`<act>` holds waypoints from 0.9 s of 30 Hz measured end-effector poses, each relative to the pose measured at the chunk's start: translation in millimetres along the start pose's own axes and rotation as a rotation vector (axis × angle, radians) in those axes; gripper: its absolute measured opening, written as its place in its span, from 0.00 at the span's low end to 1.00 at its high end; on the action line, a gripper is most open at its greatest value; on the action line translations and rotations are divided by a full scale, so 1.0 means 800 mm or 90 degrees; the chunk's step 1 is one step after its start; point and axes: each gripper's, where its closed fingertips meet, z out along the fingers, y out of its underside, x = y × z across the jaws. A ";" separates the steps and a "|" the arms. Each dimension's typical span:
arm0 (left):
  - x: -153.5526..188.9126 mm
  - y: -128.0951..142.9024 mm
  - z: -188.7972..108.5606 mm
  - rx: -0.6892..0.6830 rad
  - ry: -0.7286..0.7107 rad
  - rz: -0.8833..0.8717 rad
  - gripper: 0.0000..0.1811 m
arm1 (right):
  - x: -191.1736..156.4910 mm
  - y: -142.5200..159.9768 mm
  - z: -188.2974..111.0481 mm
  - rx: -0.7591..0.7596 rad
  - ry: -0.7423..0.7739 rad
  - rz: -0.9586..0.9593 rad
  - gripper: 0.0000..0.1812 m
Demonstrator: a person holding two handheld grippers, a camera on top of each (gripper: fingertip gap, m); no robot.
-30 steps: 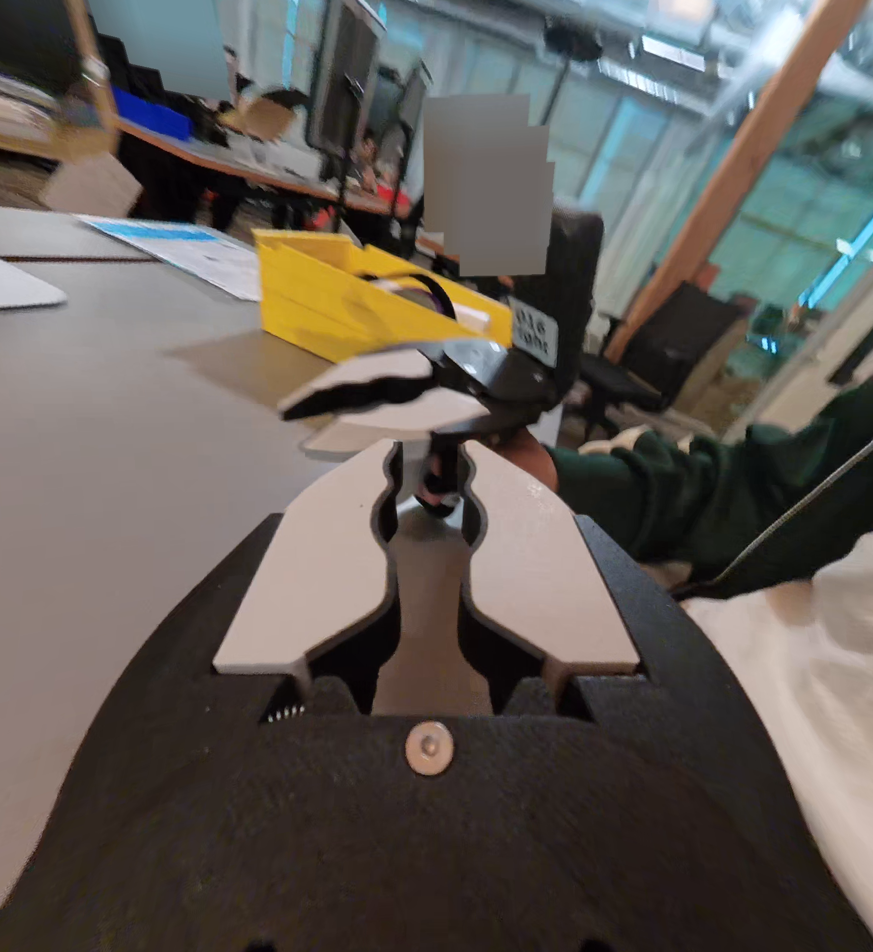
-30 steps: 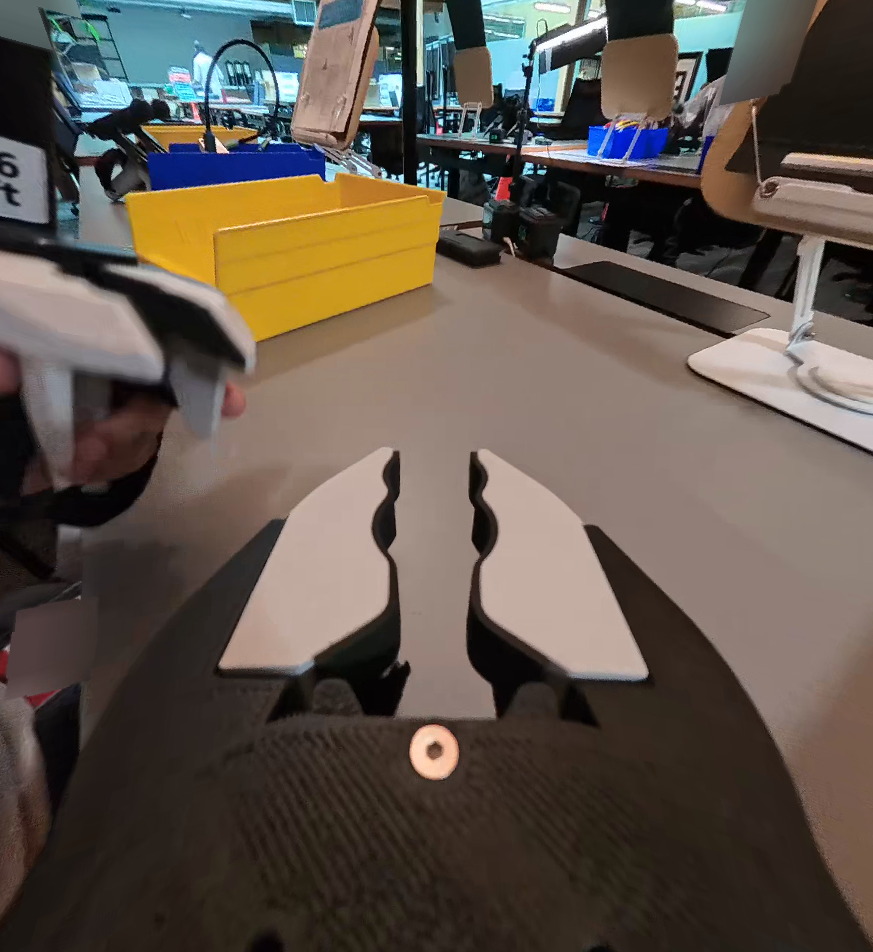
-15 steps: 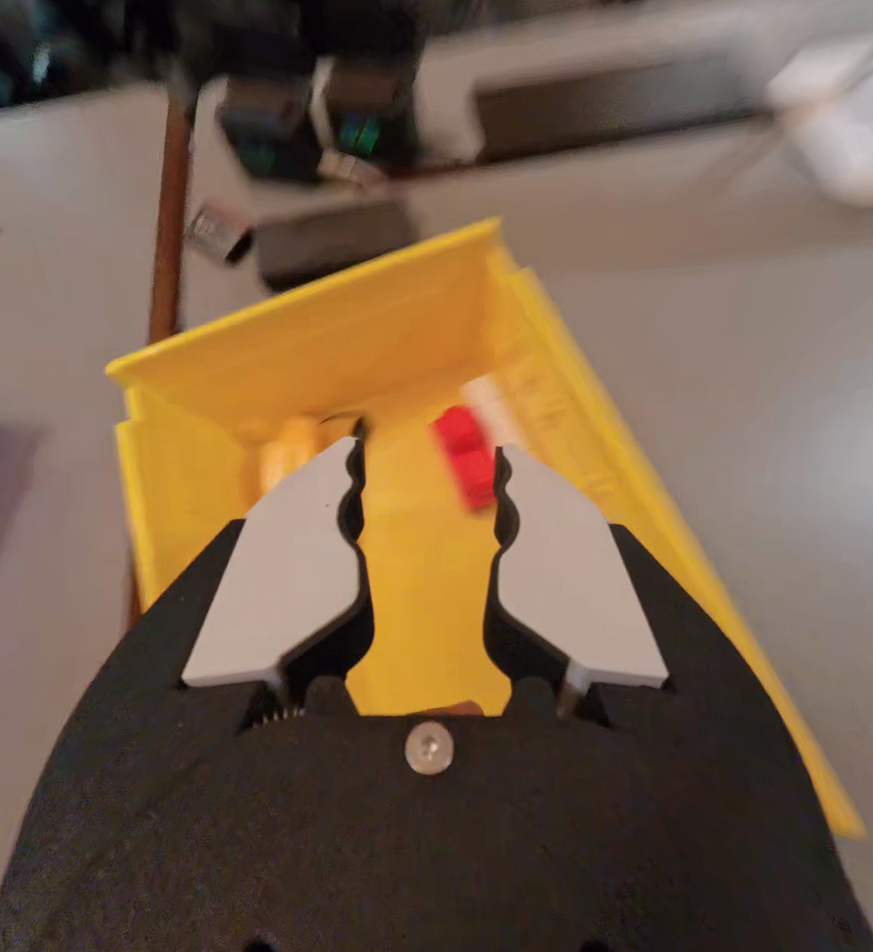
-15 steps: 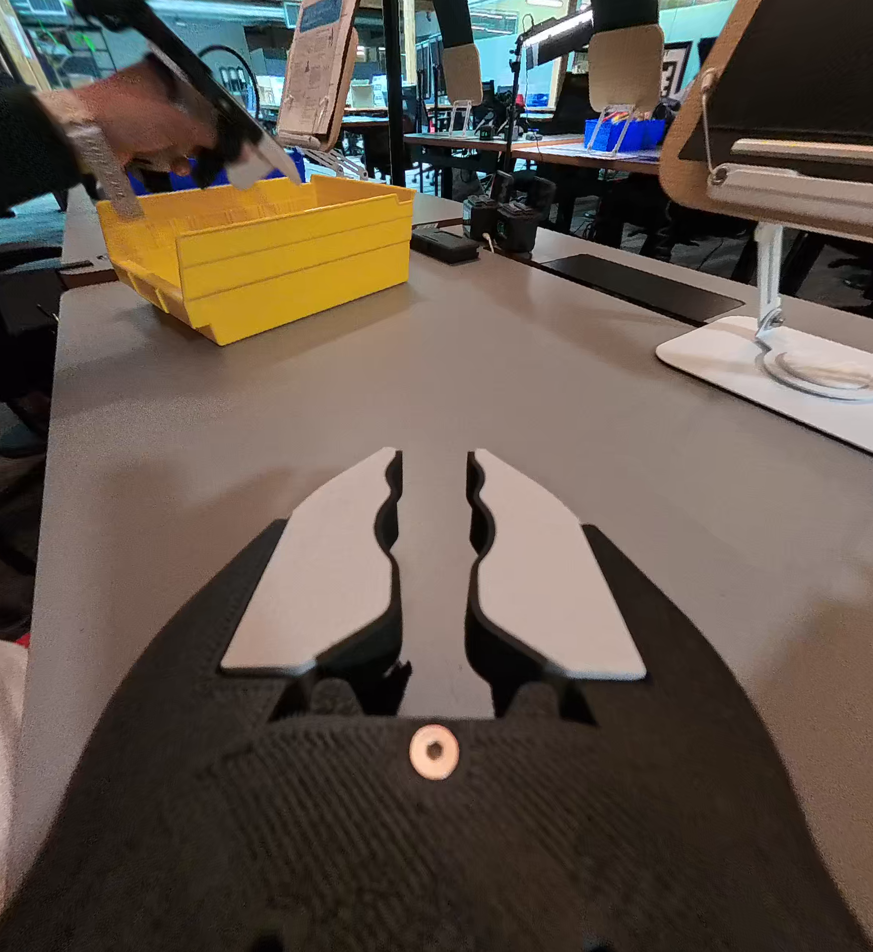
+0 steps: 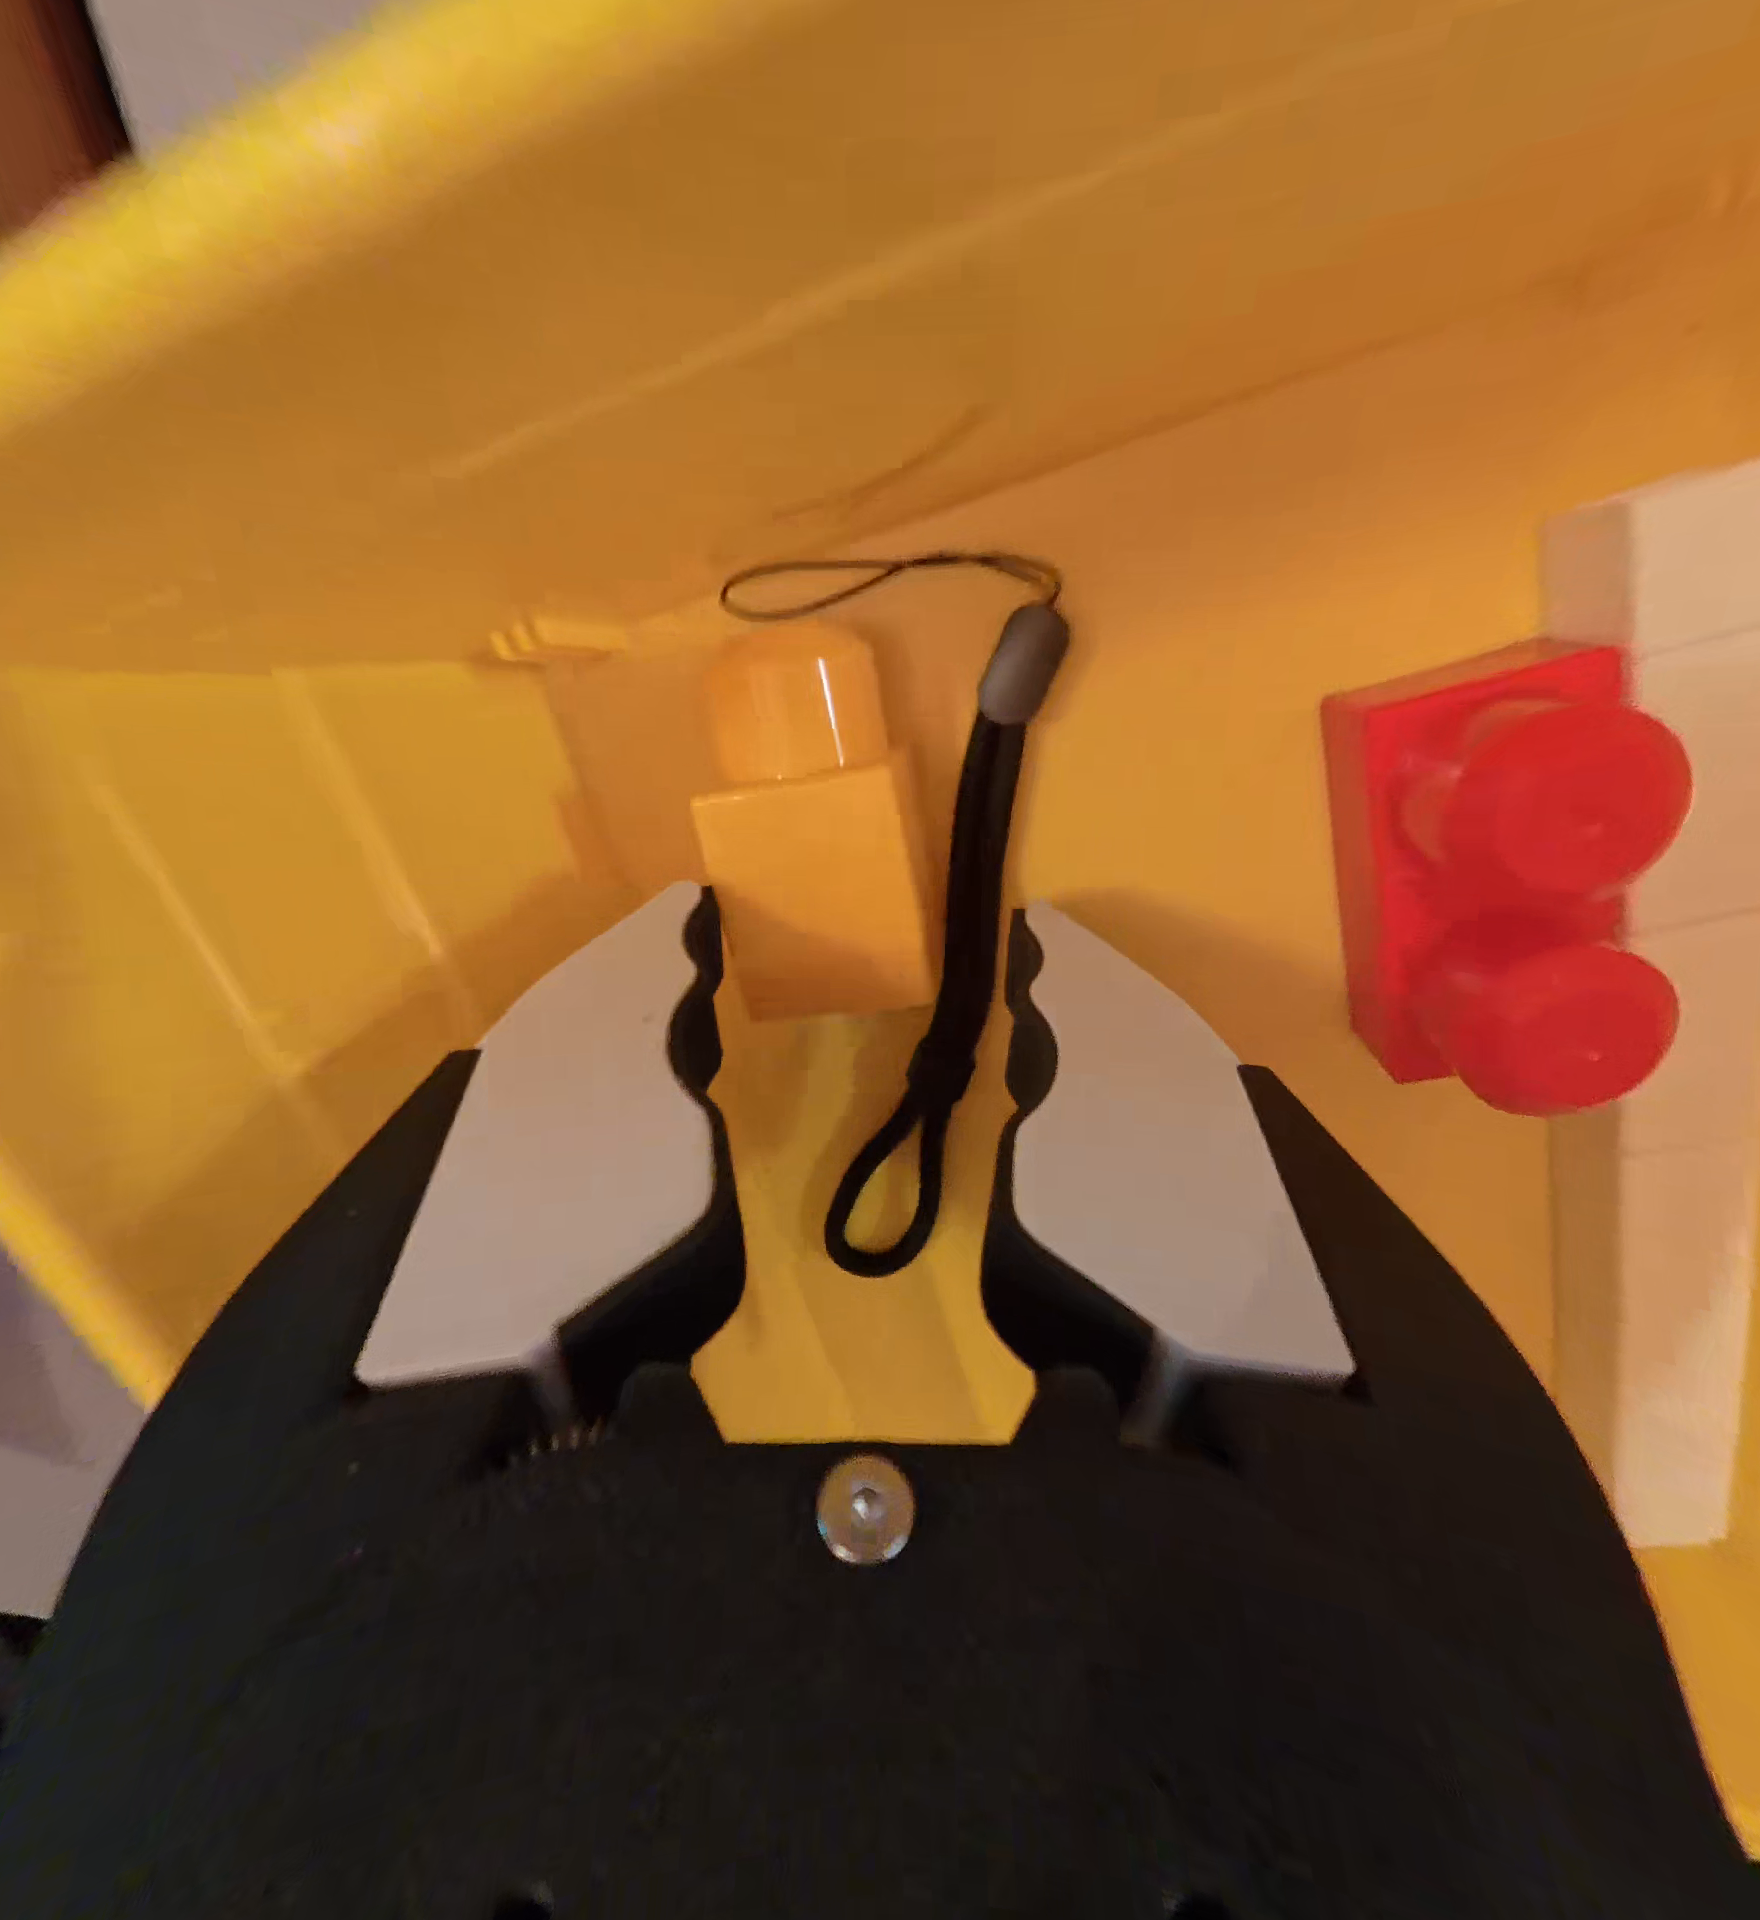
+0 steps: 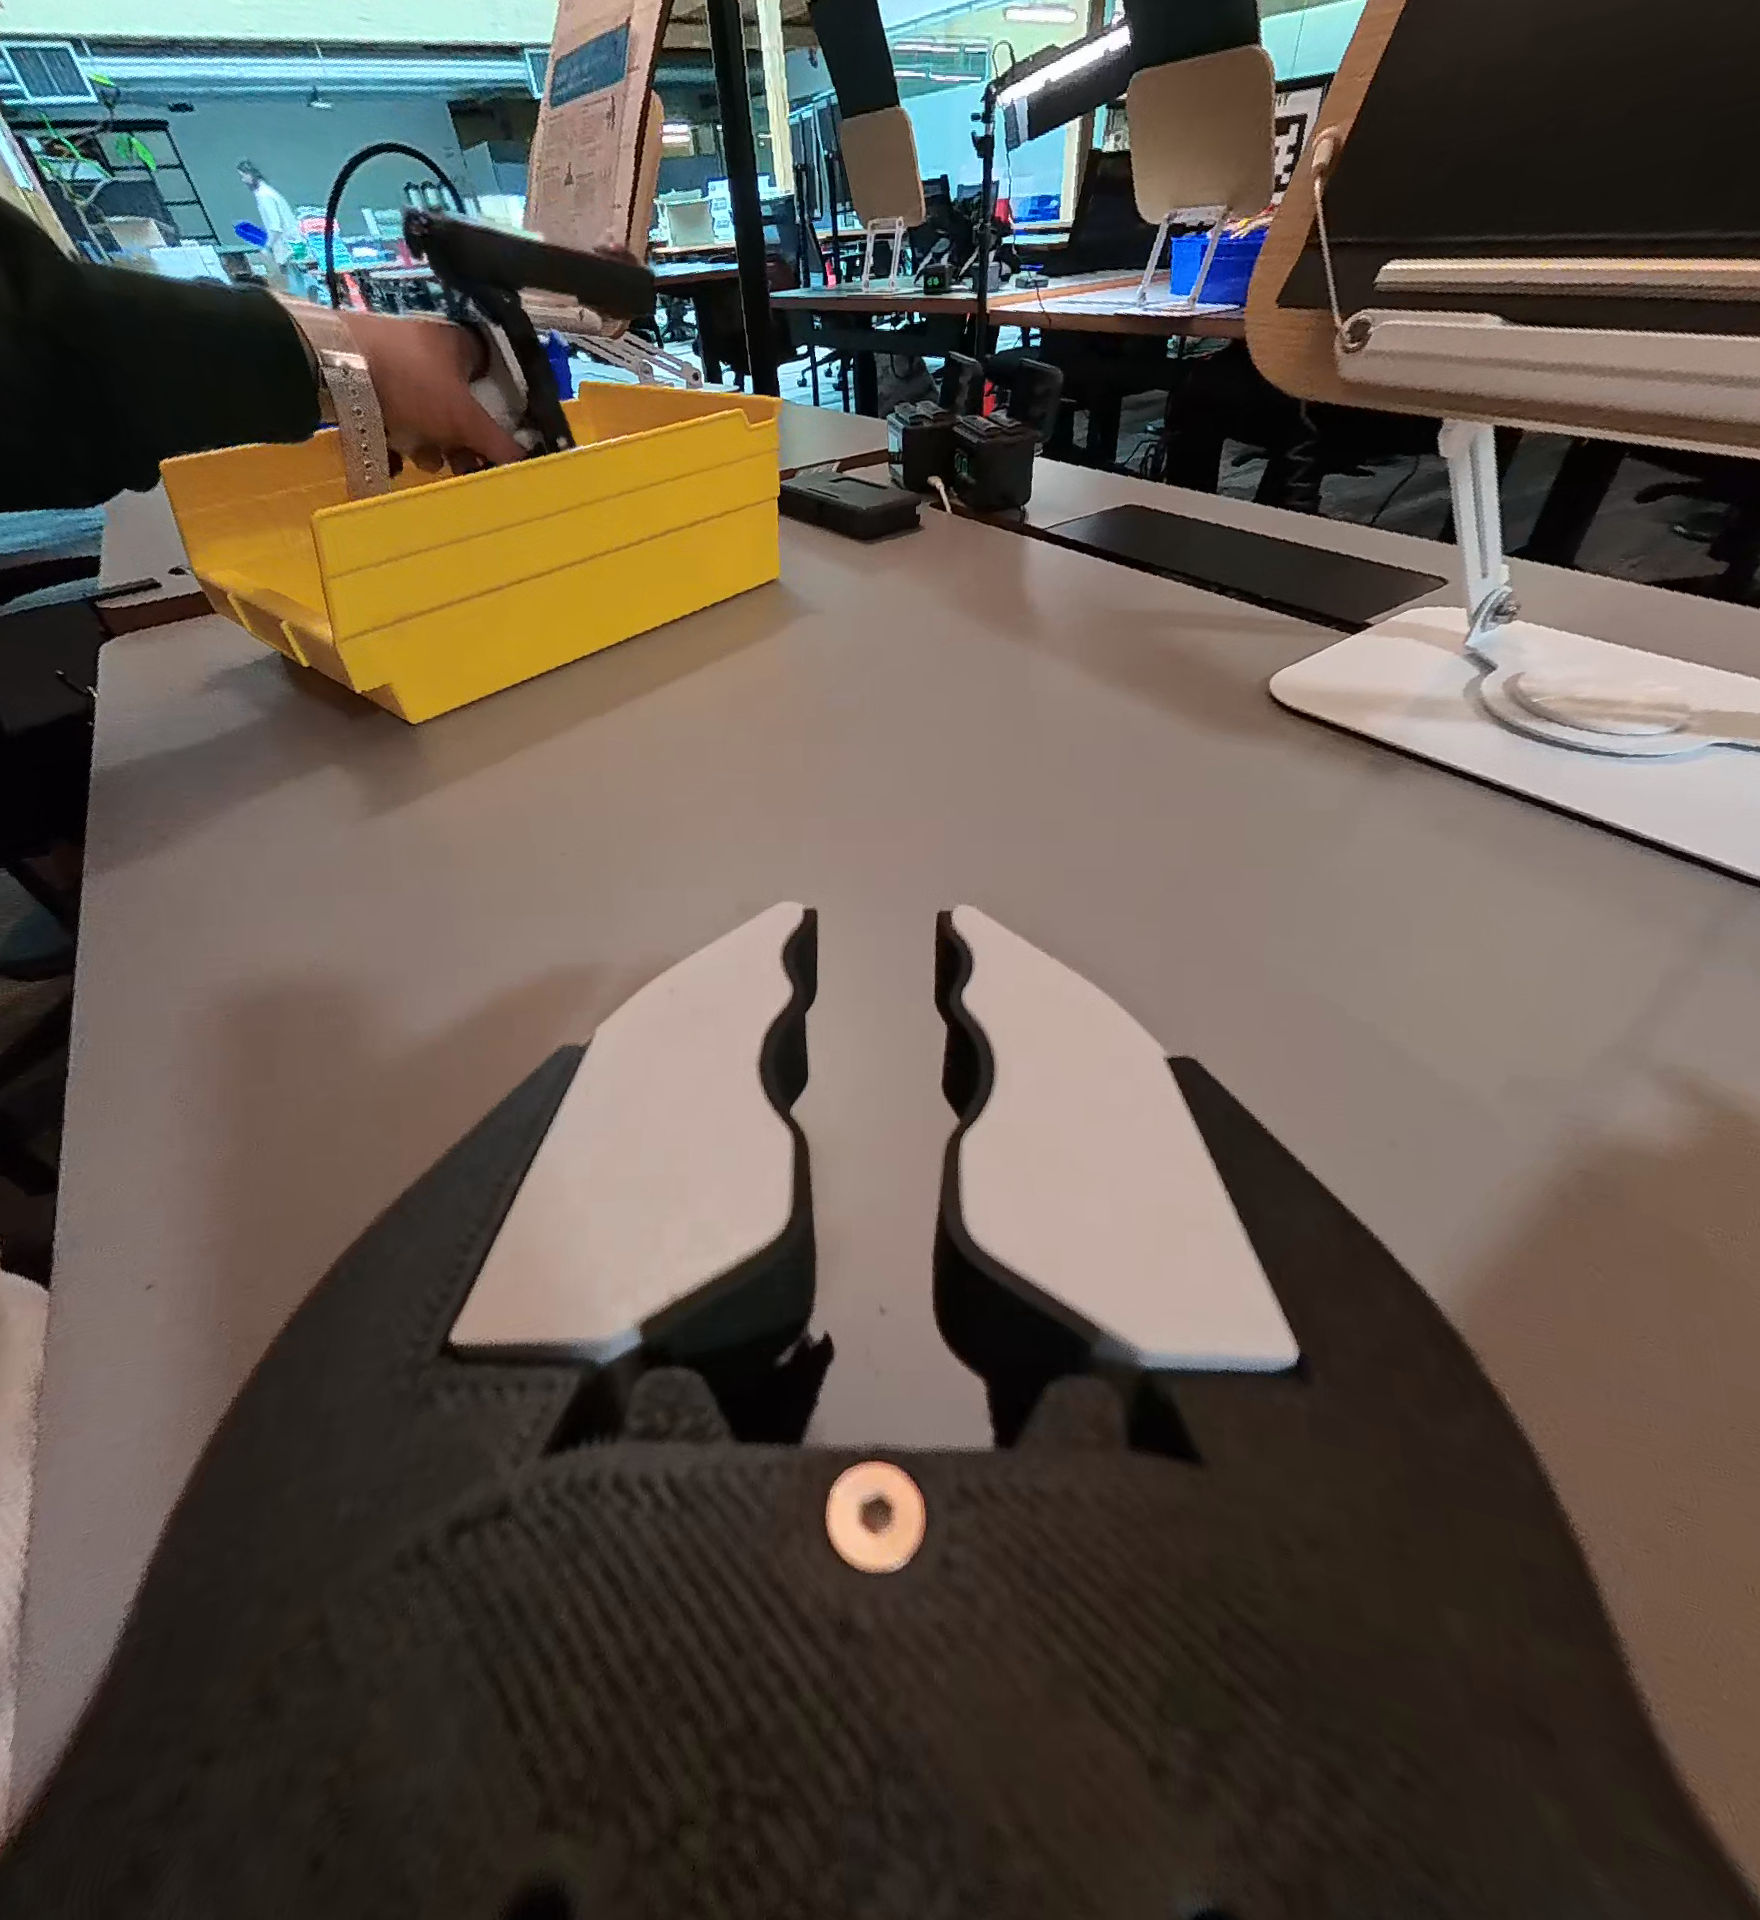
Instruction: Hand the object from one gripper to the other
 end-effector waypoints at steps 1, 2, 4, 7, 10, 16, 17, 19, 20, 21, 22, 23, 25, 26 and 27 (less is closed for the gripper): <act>0.002 0.005 0.003 -0.009 0.003 0.003 0.27 | 0.000 0.000 0.000 0.000 -0.001 0.000 0.12; 0.003 0.006 0.005 -0.006 0.007 0.005 0.25 | 0.000 0.000 -0.001 0.002 -0.002 0.001 0.12; 0.005 0.005 0.001 0.015 0.017 -0.003 0.21 | 0.000 -0.001 -0.002 0.006 -0.003 0.002 0.12; 0.008 -0.002 -0.024 0.074 0.014 -0.006 0.20 | -0.002 -0.003 -0.003 0.010 -0.007 0.013 0.12; 0.032 -0.021 -0.084 0.204 0.056 -0.006 0.20 | -0.002 -0.015 -0.002 0.024 -0.009 0.033 0.12; 0.125 -0.030 -0.184 0.400 0.080 0.060 0.20 | -0.011 -0.069 0.019 0.059 -0.065 0.076 0.13; 0.125 -0.031 -0.182 0.413 0.063 0.057 0.20 | -0.016 -0.077 0.020 0.070 -0.075 0.074 0.14; 0.127 -0.026 -0.171 0.413 0.077 0.032 0.20 | -0.028 -0.082 0.021 0.077 -0.087 0.060 0.14; 0.127 -0.022 -0.167 0.408 0.098 0.014 0.20 | -0.032 -0.079 0.019 0.077 -0.084 0.047 0.14; 0.124 -0.019 -0.166 0.422 0.109 -0.001 0.20 | -0.035 -0.074 0.017 0.075 -0.078 0.036 0.13; 0.117 -0.014 -0.165 0.431 0.106 -0.013 0.20 | -0.038 -0.067 0.015 0.071 -0.073 0.029 0.13; 0.107 -0.006 -0.161 0.419 0.097 -0.021 0.20 | -0.042 -0.059 0.013 0.065 -0.075 0.023 0.13; 0.089 0.015 -0.147 0.366 0.090 -0.041 0.20 | -0.046 -0.043 0.010 0.044 -0.081 0.020 0.13; 0.081 0.022 -0.143 0.361 0.092 -0.052 0.20 | -0.045 -0.037 0.010 0.037 -0.080 0.023 0.13; 0.074 0.027 -0.141 0.364 0.095 -0.065 0.20 | -0.044 -0.033 0.010 0.035 -0.081 0.030 0.13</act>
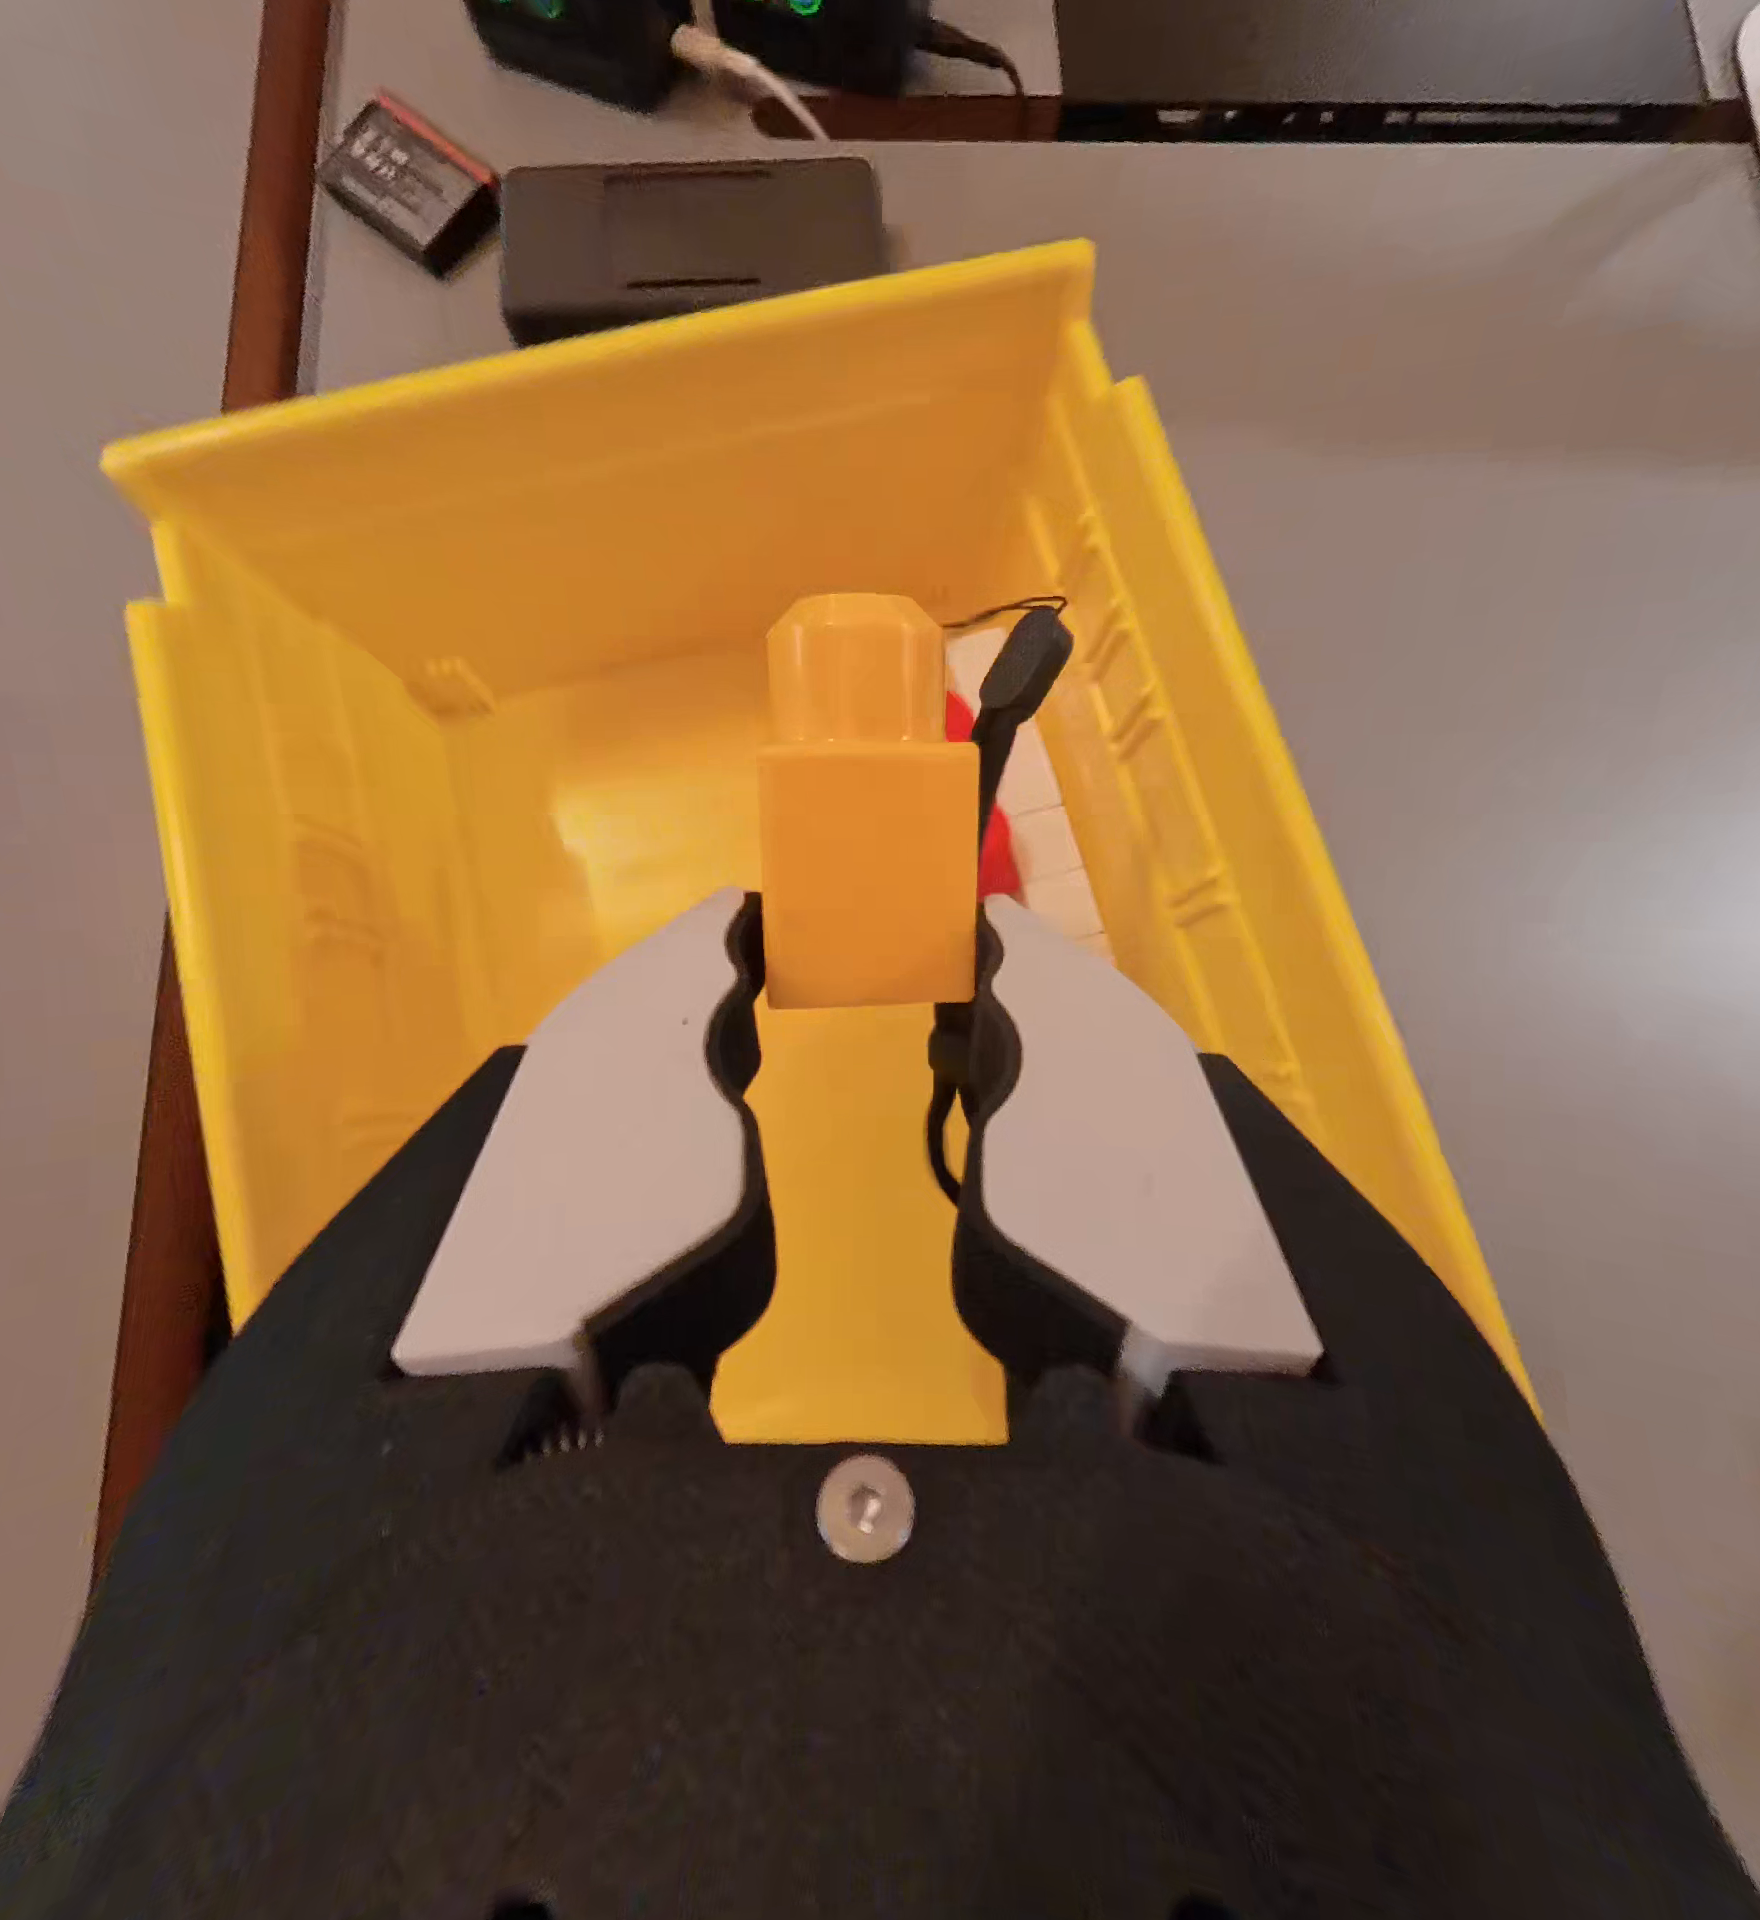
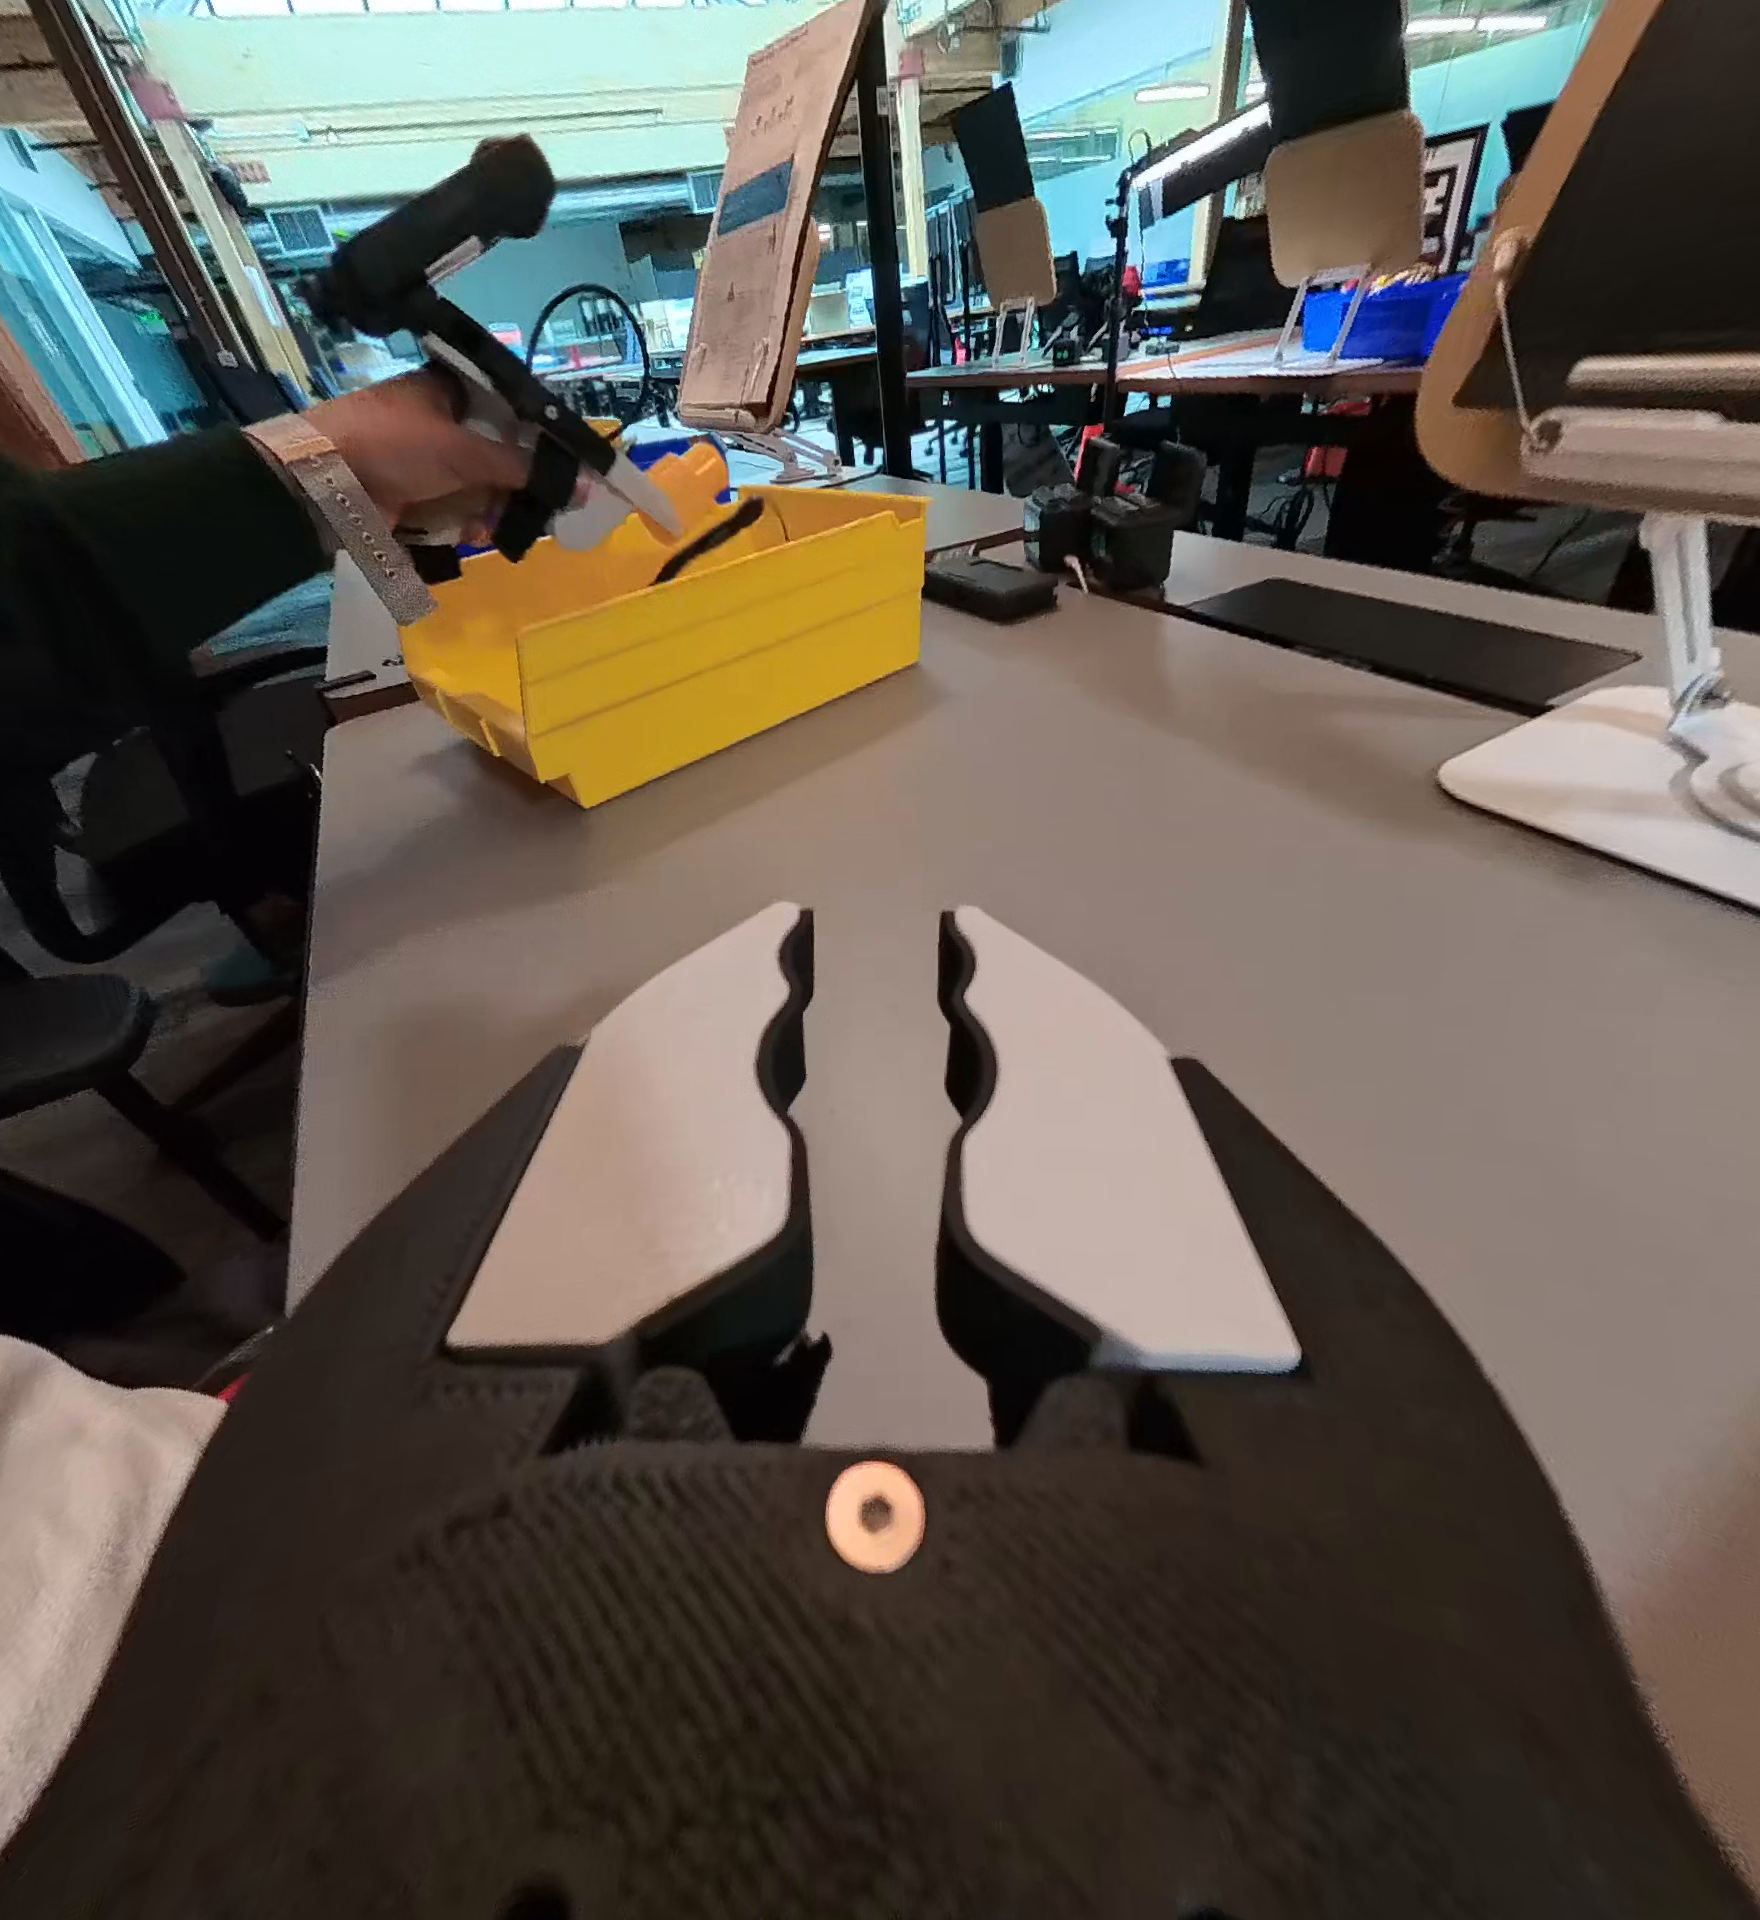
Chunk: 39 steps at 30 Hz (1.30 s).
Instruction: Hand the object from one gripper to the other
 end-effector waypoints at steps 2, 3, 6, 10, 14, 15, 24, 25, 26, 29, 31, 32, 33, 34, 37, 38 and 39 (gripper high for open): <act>-0.007 0.013 -0.002 -0.011 0.022 -0.038 0.20 | 0.003 0.002 0.000 0.003 -0.004 0.024 0.13; -0.006 0.019 -0.002 -0.015 0.043 -0.057 0.20 | 0.005 0.002 0.000 0.007 -0.007 0.035 0.13; -0.018 0.026 -0.005 0.010 0.036 -0.078 0.20 | 0.010 0.006 -0.001 0.009 -0.004 0.055 0.13; 0.006 0.001 -0.032 0.126 0.095 -0.074 0.20 | 0.021 0.016 0.002 -0.002 0.008 0.059 0.13; 0.154 -0.070 -0.099 0.368 0.339 0.007 0.19 | 0.029 -0.015 0.011 0.043 -0.019 0.066 0.15; 0.199 -0.078 -0.110 0.406 0.394 0.044 0.19 | 0.028 -0.037 0.013 0.080 -0.044 0.070 0.16; 0.521 0.038 -0.086 0.431 0.800 0.149 0.20 | 0.008 -0.073 -0.020 0.161 -0.202 0.030 0.24; 0.531 0.052 -0.080 0.411 0.806 0.170 0.20 | 0.009 -0.058 -0.027 0.155 -0.195 0.027 0.23; 0.537 0.063 -0.078 0.408 0.821 0.180 0.20 | 0.011 -0.046 -0.032 0.161 -0.192 0.029 0.23; 0.547 0.076 -0.081 0.423 0.855 0.176 0.19 | 0.012 -0.036 -0.034 0.174 -0.218 0.053 0.25; 0.554 0.080 -0.087 0.422 0.891 0.161 0.19 | 0.007 -0.043 -0.034 0.192 -0.239 0.060 0.24; 0.559 0.086 -0.087 0.411 0.898 0.172 0.19 | 0.005 -0.044 -0.033 0.198 -0.241 0.061 0.24; 0.563 0.093 -0.086 0.399 0.903 0.188 0.19 | 0.003 -0.045 -0.033 0.203 -0.243 0.062 0.23; 0.566 0.098 -0.086 0.391 0.908 0.197 0.19 | 0.001 -0.045 -0.033 0.207 -0.242 0.065 0.23; 0.567 0.095 -0.099 0.399 0.937 0.168 0.19 | -0.003 -0.046 -0.034 0.206 -0.245 0.060 0.22; 0.564 0.092 -0.104 0.403 0.945 0.157 0.19 | -0.003 -0.047 -0.035 0.206 -0.242 0.057 0.22; 0.561 0.090 -0.108 0.407 0.950 0.151 0.19 | 0.000 -0.047 -0.036 0.208 -0.237 0.057 0.21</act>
